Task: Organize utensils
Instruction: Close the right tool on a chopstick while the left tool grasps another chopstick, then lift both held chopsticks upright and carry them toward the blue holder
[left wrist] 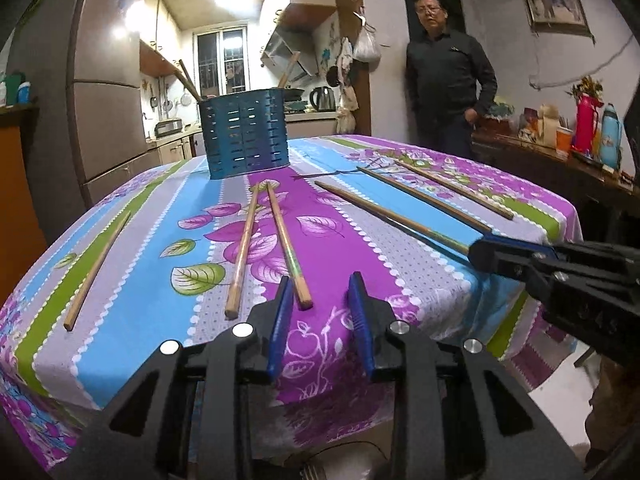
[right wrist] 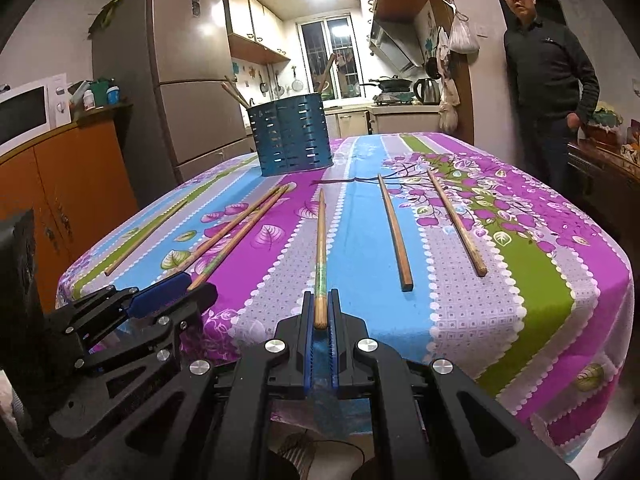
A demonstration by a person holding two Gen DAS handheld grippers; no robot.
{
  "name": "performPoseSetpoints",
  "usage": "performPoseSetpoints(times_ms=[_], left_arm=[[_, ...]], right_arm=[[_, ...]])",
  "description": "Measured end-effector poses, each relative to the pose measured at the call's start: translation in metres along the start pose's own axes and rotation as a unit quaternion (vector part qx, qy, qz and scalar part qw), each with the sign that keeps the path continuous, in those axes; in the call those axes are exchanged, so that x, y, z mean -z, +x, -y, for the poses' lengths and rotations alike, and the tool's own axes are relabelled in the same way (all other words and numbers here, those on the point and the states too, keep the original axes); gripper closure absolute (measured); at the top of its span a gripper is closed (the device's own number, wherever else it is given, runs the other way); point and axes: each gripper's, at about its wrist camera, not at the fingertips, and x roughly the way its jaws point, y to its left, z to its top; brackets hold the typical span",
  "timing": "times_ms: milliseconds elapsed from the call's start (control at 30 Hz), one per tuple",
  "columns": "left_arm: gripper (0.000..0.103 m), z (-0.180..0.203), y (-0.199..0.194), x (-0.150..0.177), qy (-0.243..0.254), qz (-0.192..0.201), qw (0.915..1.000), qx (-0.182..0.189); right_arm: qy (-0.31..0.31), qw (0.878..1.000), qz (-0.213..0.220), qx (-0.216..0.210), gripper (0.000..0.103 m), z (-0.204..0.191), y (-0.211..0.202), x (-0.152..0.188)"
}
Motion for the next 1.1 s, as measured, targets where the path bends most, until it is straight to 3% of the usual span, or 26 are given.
performPoseSetpoints(times_ms=[200, 367, 667, 1100], left_arm=[[0.079, -0.004, 0.003, 0.000, -0.012, 0.005, 0.9999, 0.004], [0.095, -0.010, 0.001, 0.003, -0.024, 0.014, 0.9996, -0.001], [0.098, -0.015, -0.005, -0.004, -0.024, 0.007, 0.9997, 0.005], [0.098, -0.021, -0.057, -0.042, -0.012, 0.078, 0.9967, -0.017]], right_arm=[[-0.004, 1.000, -0.001, 0.002, 0.095, -0.002, 0.000, 0.001], [-0.007, 1.000, -0.002, 0.004, 0.095, -0.004, 0.001, 0.001], [-0.019, 1.000, 0.009, 0.004, 0.095, -0.010, -0.006, -0.001], [-0.063, 0.995, 0.082, 0.015, 0.095, -0.015, -0.043, -0.029]])
